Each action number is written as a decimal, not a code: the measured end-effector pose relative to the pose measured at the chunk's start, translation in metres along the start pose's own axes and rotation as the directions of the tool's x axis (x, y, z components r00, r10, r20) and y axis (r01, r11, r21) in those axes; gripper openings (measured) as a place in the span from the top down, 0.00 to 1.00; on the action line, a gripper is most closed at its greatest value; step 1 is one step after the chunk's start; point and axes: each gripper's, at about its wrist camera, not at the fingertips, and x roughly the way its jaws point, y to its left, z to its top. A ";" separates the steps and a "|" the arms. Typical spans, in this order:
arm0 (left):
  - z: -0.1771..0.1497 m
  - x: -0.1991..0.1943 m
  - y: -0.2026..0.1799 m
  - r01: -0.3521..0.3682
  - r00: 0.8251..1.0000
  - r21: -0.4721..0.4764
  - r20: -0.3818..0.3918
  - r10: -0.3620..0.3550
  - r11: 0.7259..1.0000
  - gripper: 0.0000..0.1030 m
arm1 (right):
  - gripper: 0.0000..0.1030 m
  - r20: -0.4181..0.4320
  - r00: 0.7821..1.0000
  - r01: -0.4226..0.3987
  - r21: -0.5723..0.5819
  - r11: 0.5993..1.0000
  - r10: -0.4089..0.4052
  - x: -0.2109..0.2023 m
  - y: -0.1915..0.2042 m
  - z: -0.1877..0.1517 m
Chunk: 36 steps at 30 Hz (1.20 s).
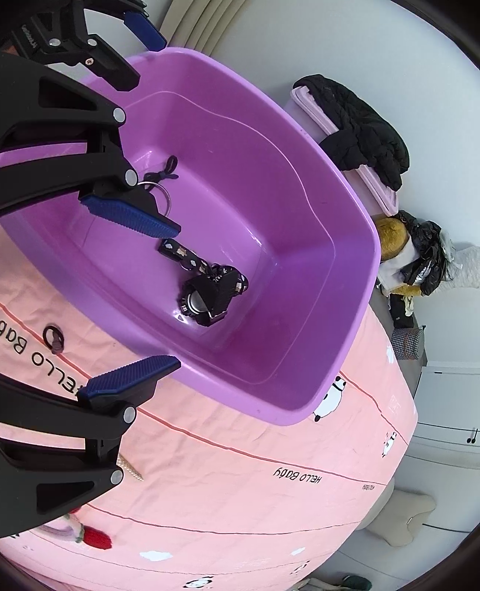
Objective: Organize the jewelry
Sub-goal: 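Move both open tools back over the accessories on the bedspread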
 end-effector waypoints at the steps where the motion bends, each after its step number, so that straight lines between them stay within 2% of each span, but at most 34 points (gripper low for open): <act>1: -0.001 -0.003 0.000 0.000 1.000 0.000 0.004 0.000 1.000 0.14 | 0.39 0.002 1.000 -0.002 0.004 1.000 0.002 -0.002 0.000 -0.003; 15: -0.029 -0.049 -0.024 0.025 0.998 0.061 0.051 -0.029 0.998 0.14 | 0.39 0.066 0.998 -0.015 0.110 0.994 0.008 -0.050 -0.025 -0.075; 23: -0.059 -0.062 -0.052 0.062 0.997 0.125 0.037 -0.067 0.990 0.14 | 0.39 0.115 0.993 -0.034 0.238 0.971 0.006 -0.078 -0.061 -0.147; 26: -0.074 -0.066 -0.066 0.080 0.996 0.155 0.031 -0.086 0.985 0.14 | 0.39 0.123 0.992 -0.018 0.281 0.959 -0.017 -0.089 -0.080 -0.179; 30: -0.096 -0.069 -0.085 0.141 0.989 0.182 0.015 -0.146 0.973 0.14 | 0.39 0.117 0.992 0.007 0.338 0.941 -0.049 -0.100 -0.104 -0.222; 36: -0.124 -0.066 -0.121 0.181 0.983 0.246 -0.012 -0.184 0.952 0.14 | 0.39 0.101 0.987 0.069 0.420 0.905 -0.122 -0.122 -0.144 -0.289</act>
